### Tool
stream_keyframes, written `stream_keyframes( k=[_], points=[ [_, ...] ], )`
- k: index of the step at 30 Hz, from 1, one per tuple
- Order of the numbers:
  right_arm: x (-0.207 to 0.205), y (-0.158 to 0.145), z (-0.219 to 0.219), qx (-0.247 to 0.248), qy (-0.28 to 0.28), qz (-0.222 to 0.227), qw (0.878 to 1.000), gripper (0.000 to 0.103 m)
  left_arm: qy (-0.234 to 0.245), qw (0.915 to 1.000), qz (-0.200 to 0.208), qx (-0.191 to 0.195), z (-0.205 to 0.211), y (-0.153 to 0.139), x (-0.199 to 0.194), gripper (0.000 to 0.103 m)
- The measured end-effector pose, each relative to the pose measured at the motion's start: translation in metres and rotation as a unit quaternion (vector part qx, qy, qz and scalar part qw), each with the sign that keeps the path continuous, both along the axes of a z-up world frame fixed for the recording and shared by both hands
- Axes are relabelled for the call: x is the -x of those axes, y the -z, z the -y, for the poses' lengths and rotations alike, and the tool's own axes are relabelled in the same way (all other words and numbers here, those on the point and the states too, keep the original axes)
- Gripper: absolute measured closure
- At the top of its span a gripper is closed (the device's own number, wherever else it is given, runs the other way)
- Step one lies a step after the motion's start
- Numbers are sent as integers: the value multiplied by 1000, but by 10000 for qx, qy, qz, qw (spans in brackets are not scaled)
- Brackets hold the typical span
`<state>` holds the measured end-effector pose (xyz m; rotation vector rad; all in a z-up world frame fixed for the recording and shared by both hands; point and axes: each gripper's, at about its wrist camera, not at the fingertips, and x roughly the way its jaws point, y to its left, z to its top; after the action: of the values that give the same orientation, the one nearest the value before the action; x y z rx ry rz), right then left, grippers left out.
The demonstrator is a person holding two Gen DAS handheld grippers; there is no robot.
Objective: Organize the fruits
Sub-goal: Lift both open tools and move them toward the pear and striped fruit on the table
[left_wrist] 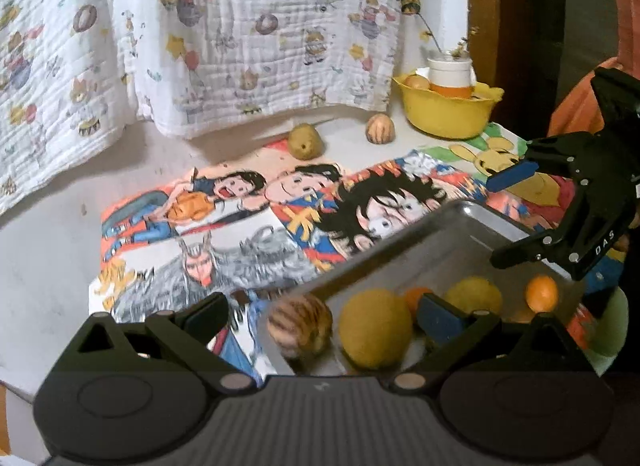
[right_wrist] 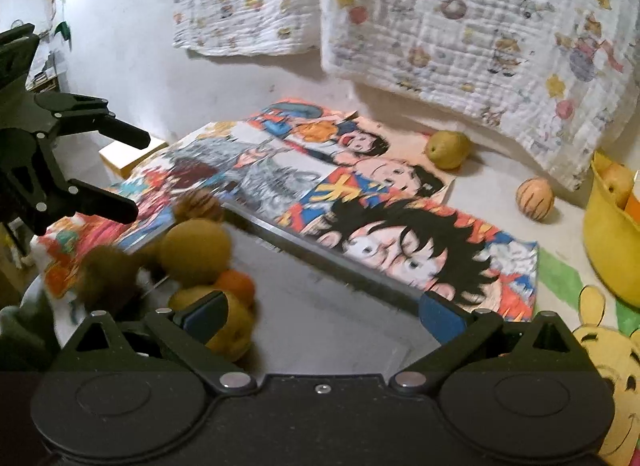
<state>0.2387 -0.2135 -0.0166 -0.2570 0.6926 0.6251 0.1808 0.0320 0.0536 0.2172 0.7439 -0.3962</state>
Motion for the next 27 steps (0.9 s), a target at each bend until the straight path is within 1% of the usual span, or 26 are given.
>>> stream_keyframes(
  k=[5, 10, 12, 19, 22, 24, 27],
  points=[
    [-26, -4, 3, 121, 233, 83, 9996, 1, -50, 9999, 15, 110, 7, 1, -32, 1],
    [-55, -5, 7, 223, 647, -26, 9977, 1, -126, 9994, -109, 294, 10, 7, -64, 1],
    [-66, -6, 9, 226, 764, -28, 9968, 1, -153, 9994, -102, 303, 12, 8, -77, 1],
    [-92, -11, 7, 337, 1017, 180, 9941, 1, -290, 9992, -95, 263, 20, 12, -119, 1],
    [-103, -11, 7, 450, 1090, 293, 9926, 1, -400, 9986, -179, 290, 20, 16, -141, 1],
    [-111, -9, 7, 536, 1134, 376, 9914, 1, -467, 9985, -150, 250, 22, 18, -153, 1],
    [-127, -8, 10, 564, 1361, 493, 9879, 1, -536, 9981, -116, 277, 30, 20, -174, 1]
  ],
)
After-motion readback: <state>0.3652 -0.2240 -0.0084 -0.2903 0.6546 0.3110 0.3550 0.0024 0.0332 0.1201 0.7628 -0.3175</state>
